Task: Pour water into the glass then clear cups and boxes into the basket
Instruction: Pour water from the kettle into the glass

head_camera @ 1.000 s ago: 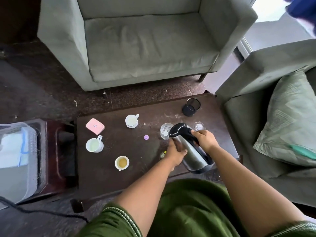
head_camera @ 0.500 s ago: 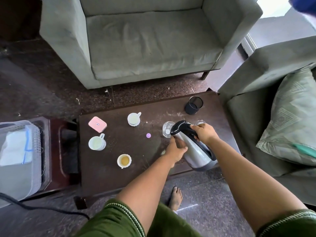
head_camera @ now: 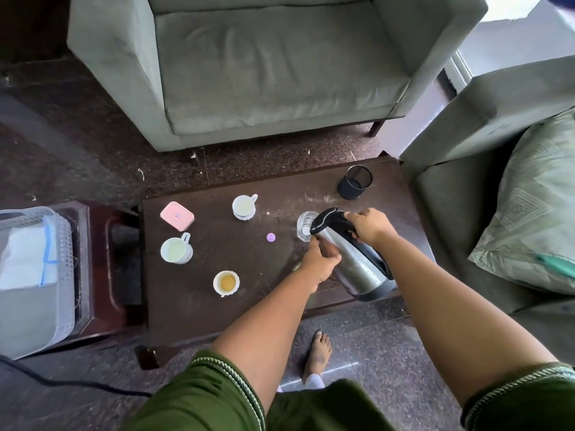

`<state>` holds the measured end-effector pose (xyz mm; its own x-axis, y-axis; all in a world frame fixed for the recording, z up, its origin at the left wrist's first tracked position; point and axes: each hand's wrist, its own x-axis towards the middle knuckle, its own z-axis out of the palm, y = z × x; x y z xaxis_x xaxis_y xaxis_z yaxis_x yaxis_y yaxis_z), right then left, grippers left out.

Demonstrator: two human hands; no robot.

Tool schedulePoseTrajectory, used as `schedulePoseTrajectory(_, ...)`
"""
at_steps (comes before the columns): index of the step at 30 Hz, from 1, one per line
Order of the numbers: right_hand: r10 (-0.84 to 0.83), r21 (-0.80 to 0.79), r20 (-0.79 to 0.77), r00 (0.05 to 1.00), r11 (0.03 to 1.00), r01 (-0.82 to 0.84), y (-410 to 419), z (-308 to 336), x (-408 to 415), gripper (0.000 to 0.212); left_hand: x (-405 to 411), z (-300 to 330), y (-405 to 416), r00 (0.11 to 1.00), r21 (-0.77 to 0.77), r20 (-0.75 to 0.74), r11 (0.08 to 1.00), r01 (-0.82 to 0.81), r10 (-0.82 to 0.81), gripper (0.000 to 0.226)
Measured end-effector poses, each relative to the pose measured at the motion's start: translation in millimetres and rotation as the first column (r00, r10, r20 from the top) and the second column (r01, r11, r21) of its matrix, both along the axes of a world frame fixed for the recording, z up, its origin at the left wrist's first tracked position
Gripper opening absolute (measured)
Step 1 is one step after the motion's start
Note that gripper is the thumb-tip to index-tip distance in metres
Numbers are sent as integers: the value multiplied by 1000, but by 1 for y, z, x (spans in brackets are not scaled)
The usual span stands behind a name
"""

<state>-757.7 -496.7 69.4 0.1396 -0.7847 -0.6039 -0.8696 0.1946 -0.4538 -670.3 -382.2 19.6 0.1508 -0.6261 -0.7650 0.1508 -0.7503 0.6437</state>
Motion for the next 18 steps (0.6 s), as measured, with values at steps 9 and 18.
schedulePoseTrajectory(9, 8, -8, -12, 1000, 1000, -8, 2, 3, 4, 44, 0, 0, 1, 1000, -6, 6, 1000, -5, 5, 82)
schedulePoseTrajectory(18, -26, -18, 16, 1000, 999, 26, 1, 6, 5, 42, 1, 1, -3, 1000, -15, 12, 1000, 0, 0, 83)
